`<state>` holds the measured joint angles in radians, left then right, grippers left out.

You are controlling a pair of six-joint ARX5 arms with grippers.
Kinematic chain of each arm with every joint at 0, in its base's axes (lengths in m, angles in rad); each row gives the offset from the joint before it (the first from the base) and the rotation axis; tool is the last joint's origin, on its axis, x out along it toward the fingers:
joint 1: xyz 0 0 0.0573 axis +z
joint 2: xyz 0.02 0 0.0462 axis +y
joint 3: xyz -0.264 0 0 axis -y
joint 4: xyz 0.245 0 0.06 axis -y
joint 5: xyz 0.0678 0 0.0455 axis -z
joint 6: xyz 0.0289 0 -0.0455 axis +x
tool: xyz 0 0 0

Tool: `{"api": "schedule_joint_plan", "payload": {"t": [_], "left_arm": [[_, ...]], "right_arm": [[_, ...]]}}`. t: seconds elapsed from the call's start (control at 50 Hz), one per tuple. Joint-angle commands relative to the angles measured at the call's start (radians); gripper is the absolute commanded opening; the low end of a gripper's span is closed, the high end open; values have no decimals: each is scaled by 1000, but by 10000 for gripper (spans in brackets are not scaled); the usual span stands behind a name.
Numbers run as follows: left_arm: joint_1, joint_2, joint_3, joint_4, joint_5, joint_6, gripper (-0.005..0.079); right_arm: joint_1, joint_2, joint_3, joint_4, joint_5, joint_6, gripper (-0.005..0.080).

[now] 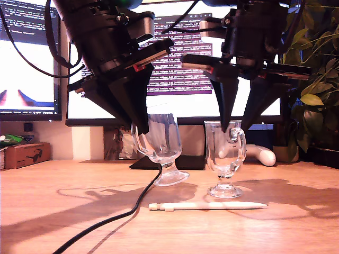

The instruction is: Pick the small glass cups in front of you with each of your hands, and place them behind the white pen

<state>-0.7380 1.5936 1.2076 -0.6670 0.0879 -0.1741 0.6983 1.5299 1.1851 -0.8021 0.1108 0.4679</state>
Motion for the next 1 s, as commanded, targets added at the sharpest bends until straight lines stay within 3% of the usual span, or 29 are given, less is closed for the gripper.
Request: {"api": "schedule_joint_plan", "payload": {"t": [0.0, 0.36, 0.82, 0.98], "left_arm": [[-5, 4, 2, 22, 5, -2, -23], [-14, 56, 2, 18, -20, 9, -23], [-29, 58, 2, 13, -44, 17, -21], [-39, 58, 2, 14, -44, 17, 46]], "right_arm": [[11, -64, -2, 4, -8, 3, 253], [6, -240, 8, -34, -23, 2, 289], [6, -299, 8, -90, -23, -4, 289], [6, -299, 8, -92, -23, -12, 289]]}}
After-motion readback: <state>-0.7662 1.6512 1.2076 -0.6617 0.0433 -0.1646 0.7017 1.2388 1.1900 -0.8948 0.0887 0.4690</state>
